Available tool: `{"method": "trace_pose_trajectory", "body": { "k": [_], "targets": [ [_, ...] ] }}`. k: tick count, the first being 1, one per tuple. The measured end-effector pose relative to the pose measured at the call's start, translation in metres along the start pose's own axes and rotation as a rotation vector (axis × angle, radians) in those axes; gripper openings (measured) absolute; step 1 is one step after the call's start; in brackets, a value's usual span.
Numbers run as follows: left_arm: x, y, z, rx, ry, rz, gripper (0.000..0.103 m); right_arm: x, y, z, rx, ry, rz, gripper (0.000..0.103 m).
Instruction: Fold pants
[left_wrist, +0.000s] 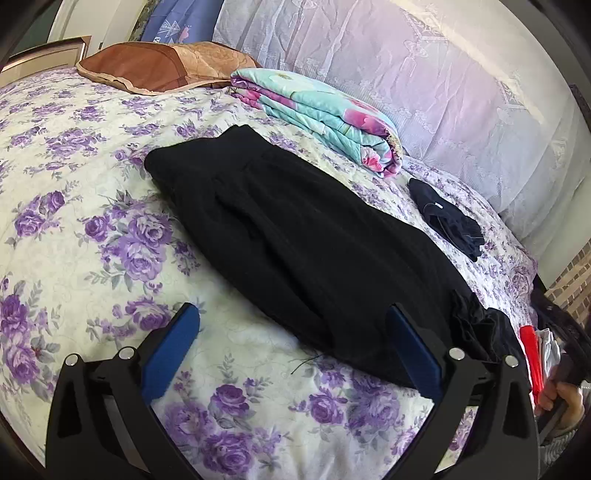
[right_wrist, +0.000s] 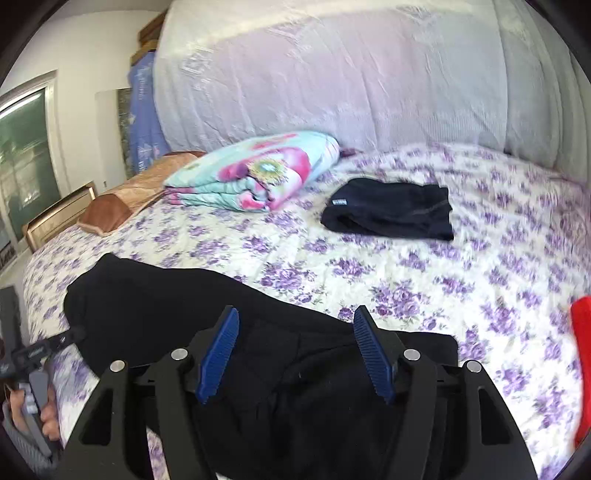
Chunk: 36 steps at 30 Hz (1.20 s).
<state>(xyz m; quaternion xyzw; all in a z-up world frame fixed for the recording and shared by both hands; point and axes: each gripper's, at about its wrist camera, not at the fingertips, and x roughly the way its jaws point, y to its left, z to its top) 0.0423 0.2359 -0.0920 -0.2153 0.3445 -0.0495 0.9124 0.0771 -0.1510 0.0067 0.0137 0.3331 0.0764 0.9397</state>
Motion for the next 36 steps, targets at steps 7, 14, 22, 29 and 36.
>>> {"method": "trace_pose_trajectory", "body": {
  "k": [7,14,22,29,36],
  "targets": [
    [0.003,-0.001,0.0,0.01,0.013,0.006,0.098,0.054,0.02,-0.035,-0.086,0.191,0.008,0.076],
    [0.004,-0.002,0.001,0.012,0.016,0.015,0.098,0.032,0.025,-0.032,-0.095,0.091,0.02,0.082],
    [0.006,-0.003,0.003,0.019,0.026,0.028,0.098,0.043,0.02,-0.038,-0.044,0.122,0.05,0.085],
    [0.006,-0.001,0.009,-0.005,0.059,0.029,0.098,0.066,0.038,-0.046,-0.149,0.231,0.04,0.099],
    [-0.013,0.036,0.043,-0.116,0.056,0.074,0.098,0.048,0.017,-0.042,-0.03,0.121,0.123,0.099]
  ]
}}
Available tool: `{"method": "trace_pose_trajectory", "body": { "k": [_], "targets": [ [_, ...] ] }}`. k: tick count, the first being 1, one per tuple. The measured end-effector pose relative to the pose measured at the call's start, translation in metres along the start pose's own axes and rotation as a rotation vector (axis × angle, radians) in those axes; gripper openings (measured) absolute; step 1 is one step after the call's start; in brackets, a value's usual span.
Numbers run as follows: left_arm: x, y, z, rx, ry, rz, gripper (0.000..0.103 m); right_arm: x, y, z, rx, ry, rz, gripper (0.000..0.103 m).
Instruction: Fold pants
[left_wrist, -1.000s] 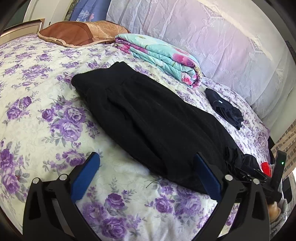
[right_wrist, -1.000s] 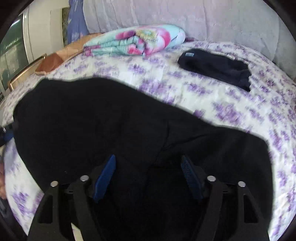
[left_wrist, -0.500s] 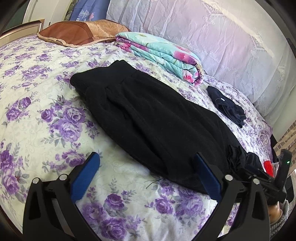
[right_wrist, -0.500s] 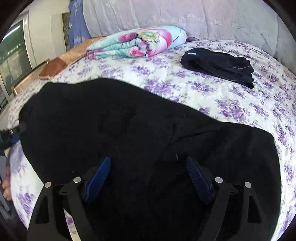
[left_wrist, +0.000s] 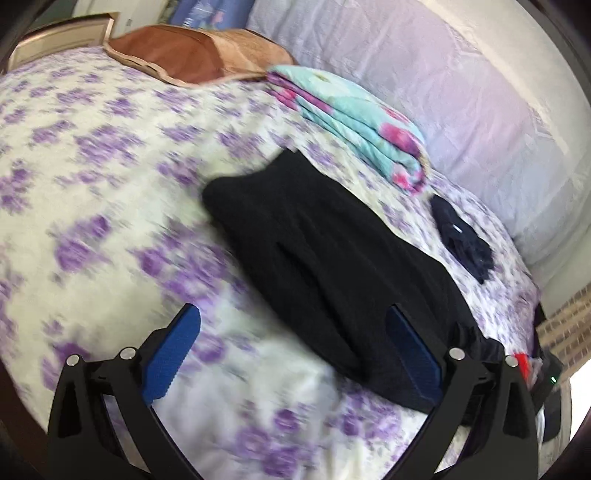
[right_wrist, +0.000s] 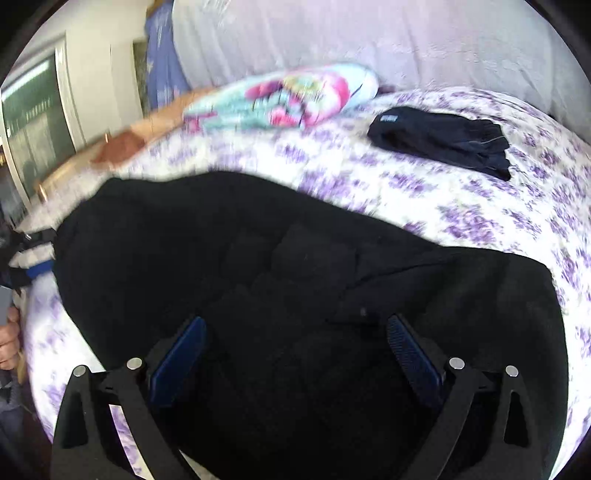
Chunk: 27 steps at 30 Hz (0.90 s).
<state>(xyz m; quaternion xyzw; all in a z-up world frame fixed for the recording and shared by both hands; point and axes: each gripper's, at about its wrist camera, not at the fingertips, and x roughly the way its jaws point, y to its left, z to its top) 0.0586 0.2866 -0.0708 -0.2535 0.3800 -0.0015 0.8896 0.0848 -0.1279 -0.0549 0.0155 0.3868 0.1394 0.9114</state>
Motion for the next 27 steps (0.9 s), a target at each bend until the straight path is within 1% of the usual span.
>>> {"method": "trace_pose_trajectory", "body": {
  "k": [2,3,4,5,6,7,8,9,10,13,15,16,17,18,19,20,22,23,25,26,27],
  "targets": [
    [0.004,0.008,0.01,-0.01,0.014,0.025,0.098,-0.001,-0.003,0.0,0.021,-0.004,0.009,0.099],
    [0.008,0.012,0.015,-0.031,0.027,0.026,0.098,-0.005,-0.005,0.002,0.032,-0.02,0.02,0.099],
    [0.009,0.015,0.017,-0.05,0.029,0.017,0.098,-0.013,-0.008,0.003,0.051,-0.052,0.052,0.099],
    [0.009,0.016,0.018,-0.055,0.023,0.012,0.098,-0.022,-0.009,0.007,0.074,-0.088,0.119,0.099],
    [0.008,0.014,0.018,-0.046,0.008,0.014,0.098,-0.029,-0.011,0.014,0.098,-0.11,0.212,0.099],
    [0.009,0.012,0.017,-0.031,0.0,0.024,0.098,-0.032,-0.015,0.027,0.126,-0.105,0.316,0.099],
    [0.011,0.01,0.016,-0.017,-0.006,0.039,0.098,-0.029,-0.017,0.041,0.141,-0.077,0.372,0.099],
    [0.013,0.008,0.013,-0.008,-0.014,0.057,0.098,-0.023,-0.019,0.056,0.148,-0.039,0.406,0.099],
    [0.014,0.007,0.01,-0.004,-0.018,0.066,0.098,-0.01,-0.021,0.075,0.161,0.014,0.446,0.099],
    [0.009,-0.001,0.004,0.015,-0.048,0.084,0.098,0.033,-0.023,0.119,0.195,0.118,0.507,0.099],
    [-0.001,-0.007,0.002,0.013,-0.073,0.059,0.098,0.061,-0.021,0.14,0.226,0.163,0.543,0.098],
    [-0.005,-0.012,0.0,0.015,-0.084,0.04,0.098,0.071,-0.019,0.144,0.243,0.181,0.567,0.098],
    [-0.008,-0.016,-0.001,0.024,-0.085,0.028,0.098,0.086,-0.016,0.148,0.265,0.217,0.611,0.098],
    [-0.007,-0.025,-0.003,0.059,-0.073,0.019,0.098,0.099,-0.011,0.148,0.288,0.26,0.649,0.098],
    [-0.004,-0.032,-0.005,0.102,-0.057,0.03,0.098,0.107,-0.006,0.147,0.299,0.29,0.665,0.098],
    [-0.001,-0.04,-0.007,0.154,-0.047,0.062,0.098,0.114,0.001,0.145,0.297,0.315,0.675,0.098],
    [0.004,-0.043,-0.008,0.187,-0.053,0.119,0.098,0.124,0.017,0.141,0.266,0.345,0.689,0.098],
    [0.008,-0.039,-0.006,0.174,-0.042,0.129,0.098,0.131,0.022,0.139,0.262,0.358,0.685,0.098],
    [0.015,-0.025,-0.002,0.109,-0.009,0.113,0.098,0.149,0.024,0.137,0.306,0.375,0.663,0.098],
    [0.02,-0.014,0.001,0.056,0.013,0.097,0.098,0.156,0.021,0.138,0.325,0.375,0.654,0.098],
    [0.023,-0.007,0.004,0.03,0.026,0.081,0.098,0.162,0.02,0.138,0.348,0.362,0.65,0.097]
  ]
}}
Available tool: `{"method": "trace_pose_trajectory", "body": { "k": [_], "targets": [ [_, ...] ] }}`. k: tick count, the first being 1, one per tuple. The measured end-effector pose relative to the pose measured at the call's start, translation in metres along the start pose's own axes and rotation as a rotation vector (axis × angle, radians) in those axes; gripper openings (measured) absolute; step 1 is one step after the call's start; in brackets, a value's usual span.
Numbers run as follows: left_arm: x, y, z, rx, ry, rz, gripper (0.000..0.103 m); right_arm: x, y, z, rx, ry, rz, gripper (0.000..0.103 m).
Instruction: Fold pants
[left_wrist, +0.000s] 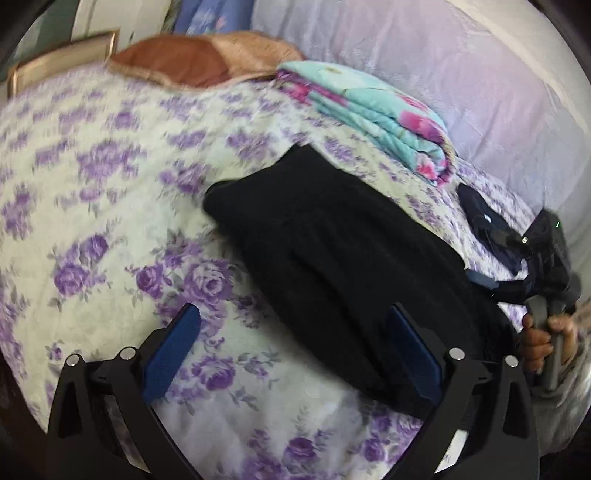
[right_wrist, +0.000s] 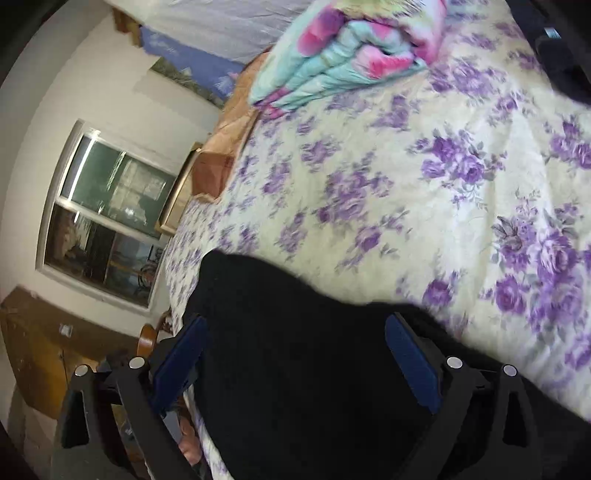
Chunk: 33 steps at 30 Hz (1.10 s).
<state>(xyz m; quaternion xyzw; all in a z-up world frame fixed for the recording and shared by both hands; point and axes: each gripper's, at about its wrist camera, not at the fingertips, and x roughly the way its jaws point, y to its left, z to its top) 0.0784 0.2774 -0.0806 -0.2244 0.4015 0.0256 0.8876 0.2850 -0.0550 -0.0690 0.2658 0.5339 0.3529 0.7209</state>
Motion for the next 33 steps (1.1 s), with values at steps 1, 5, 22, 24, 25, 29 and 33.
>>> {"method": "trace_pose_trajectory", "body": {
  "k": [1,5,22,24,25,29,33],
  "targets": [
    [0.001,0.005,0.003,-0.015,0.006,-0.016,0.098,0.0,0.0,0.002,0.004,-0.016,0.001,0.096],
    [-0.001,0.006,0.013,0.014,-0.011,0.029,0.098,-0.021,0.018,-0.006,-0.067,-0.086,-0.02,0.096],
    [0.046,0.011,0.06,0.022,0.031,-0.042,0.055,-0.001,0.007,-0.016,-0.046,-0.048,-0.061,0.097],
    [0.041,0.009,0.058,0.033,0.014,-0.052,0.043,-0.001,0.006,-0.016,-0.044,-0.047,-0.06,0.097],
    [0.038,0.007,0.058,0.041,0.006,-0.052,0.041,-0.001,0.007,-0.016,-0.046,-0.047,-0.063,0.097],
    [0.022,-0.009,0.057,0.092,-0.045,-0.023,0.03,-0.008,0.012,-0.017,-0.029,-0.075,-0.069,0.097],
    [-0.008,-0.034,0.06,0.154,-0.12,-0.019,0.028,-0.042,0.018,-0.021,-0.005,-0.163,-0.062,0.097]
  ]
}}
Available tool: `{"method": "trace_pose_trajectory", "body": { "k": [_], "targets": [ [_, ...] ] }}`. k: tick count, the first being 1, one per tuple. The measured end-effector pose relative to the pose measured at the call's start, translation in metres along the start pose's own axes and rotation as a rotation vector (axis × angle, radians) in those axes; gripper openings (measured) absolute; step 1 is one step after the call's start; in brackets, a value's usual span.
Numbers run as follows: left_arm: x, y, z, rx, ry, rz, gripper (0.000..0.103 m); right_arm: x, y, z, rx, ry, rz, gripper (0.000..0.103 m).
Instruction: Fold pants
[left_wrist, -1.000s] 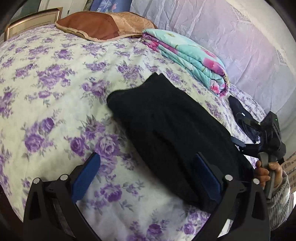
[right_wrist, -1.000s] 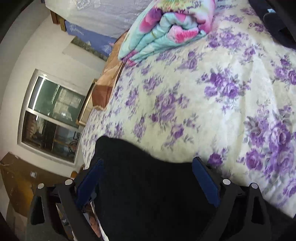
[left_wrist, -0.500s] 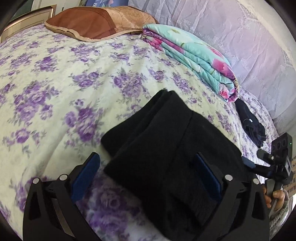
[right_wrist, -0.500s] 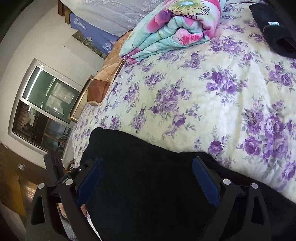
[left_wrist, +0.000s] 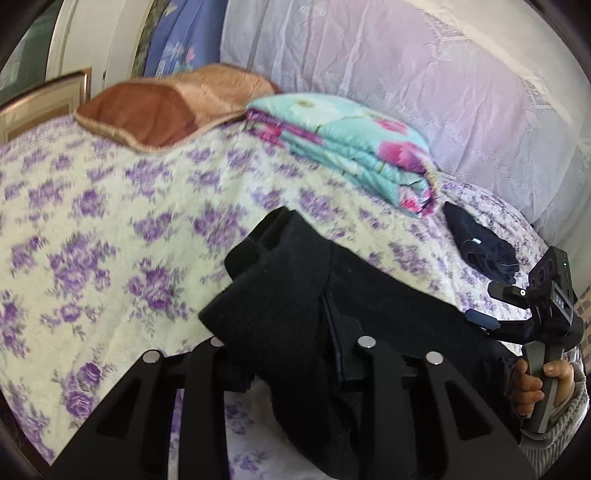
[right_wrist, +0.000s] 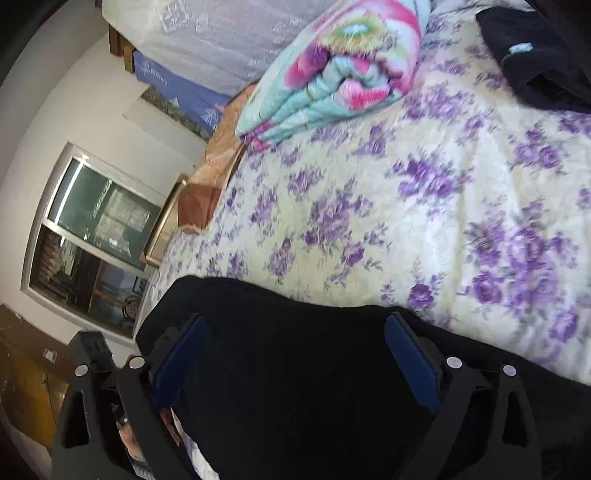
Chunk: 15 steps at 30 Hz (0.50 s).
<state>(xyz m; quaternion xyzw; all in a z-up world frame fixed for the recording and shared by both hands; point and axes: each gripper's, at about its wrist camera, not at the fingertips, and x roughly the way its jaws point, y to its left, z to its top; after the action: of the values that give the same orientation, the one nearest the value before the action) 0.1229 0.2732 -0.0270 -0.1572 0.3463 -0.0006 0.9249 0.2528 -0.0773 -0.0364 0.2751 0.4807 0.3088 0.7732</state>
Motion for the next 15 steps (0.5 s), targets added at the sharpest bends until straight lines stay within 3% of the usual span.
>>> {"method": "trace_pose_trajectory", "body": {
  "k": [8,12,15],
  "targets": [
    [-0.045,-0.078,0.008,0.194,-0.111,-0.005,0.028,-0.09,-0.029,-0.033,0.026,-0.105,-0.025,0.098],
    [-0.055,-0.136,-0.004,0.331,-0.153,0.01,0.028,-0.147,-0.064,-0.058,0.055,-0.205,-0.098,0.098],
    [-0.055,-0.186,-0.019,0.441,-0.164,-0.007,0.026,-0.187,-0.091,-0.076,0.108,-0.284,-0.105,0.098]
  ]
}}
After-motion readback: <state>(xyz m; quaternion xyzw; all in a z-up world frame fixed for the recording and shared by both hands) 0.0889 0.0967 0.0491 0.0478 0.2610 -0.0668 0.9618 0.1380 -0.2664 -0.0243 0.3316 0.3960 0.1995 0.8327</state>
